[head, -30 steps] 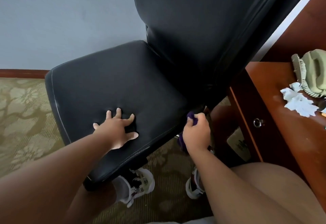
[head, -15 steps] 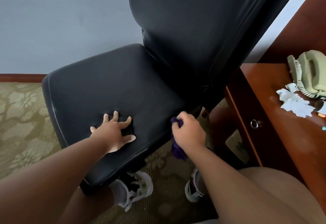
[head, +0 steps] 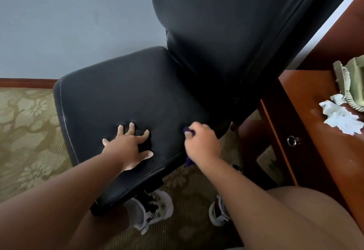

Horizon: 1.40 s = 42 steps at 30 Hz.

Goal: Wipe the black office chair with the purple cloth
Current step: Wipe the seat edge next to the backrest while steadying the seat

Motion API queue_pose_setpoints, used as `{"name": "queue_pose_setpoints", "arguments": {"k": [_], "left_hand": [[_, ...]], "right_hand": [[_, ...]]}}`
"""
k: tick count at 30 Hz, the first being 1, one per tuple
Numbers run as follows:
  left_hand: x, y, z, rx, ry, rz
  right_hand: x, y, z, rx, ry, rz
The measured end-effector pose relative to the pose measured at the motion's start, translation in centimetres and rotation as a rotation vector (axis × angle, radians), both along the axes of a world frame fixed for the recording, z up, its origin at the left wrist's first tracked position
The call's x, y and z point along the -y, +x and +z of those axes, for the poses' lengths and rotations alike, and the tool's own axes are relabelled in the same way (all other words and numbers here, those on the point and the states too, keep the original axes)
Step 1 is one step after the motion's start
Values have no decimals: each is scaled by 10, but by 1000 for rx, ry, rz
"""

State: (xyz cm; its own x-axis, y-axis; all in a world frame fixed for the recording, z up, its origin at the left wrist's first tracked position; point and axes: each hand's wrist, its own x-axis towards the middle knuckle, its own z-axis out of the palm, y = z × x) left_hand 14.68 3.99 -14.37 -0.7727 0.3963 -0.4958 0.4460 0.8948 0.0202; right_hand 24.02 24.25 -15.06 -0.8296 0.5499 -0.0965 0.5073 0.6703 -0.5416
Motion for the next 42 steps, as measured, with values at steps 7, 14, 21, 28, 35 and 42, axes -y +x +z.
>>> {"name": "queue_pose_setpoints", "arguments": {"k": [7, 14, 21, 28, 35, 42], "left_hand": [[6, 3, 0, -50, -4, -13], [4, 6, 3, -11, 35, 6], [-22, 20, 6, 11, 29, 54], [-50, 31, 9, -15, -45, 81], [-43, 29, 6, -40, -37, 20], [-39, 28, 2, -57, -37, -6]], "right_hand": [[102, 38, -1, -34, -5, 286], [47, 34, -2, -29, 144, 163], [1, 28, -10, -50, -102, -60], [70, 61, -18, -55, -140, 166], [56, 63, -23, -110, 250, 275], [-4, 24, -12, -17, 61, -94]]}}
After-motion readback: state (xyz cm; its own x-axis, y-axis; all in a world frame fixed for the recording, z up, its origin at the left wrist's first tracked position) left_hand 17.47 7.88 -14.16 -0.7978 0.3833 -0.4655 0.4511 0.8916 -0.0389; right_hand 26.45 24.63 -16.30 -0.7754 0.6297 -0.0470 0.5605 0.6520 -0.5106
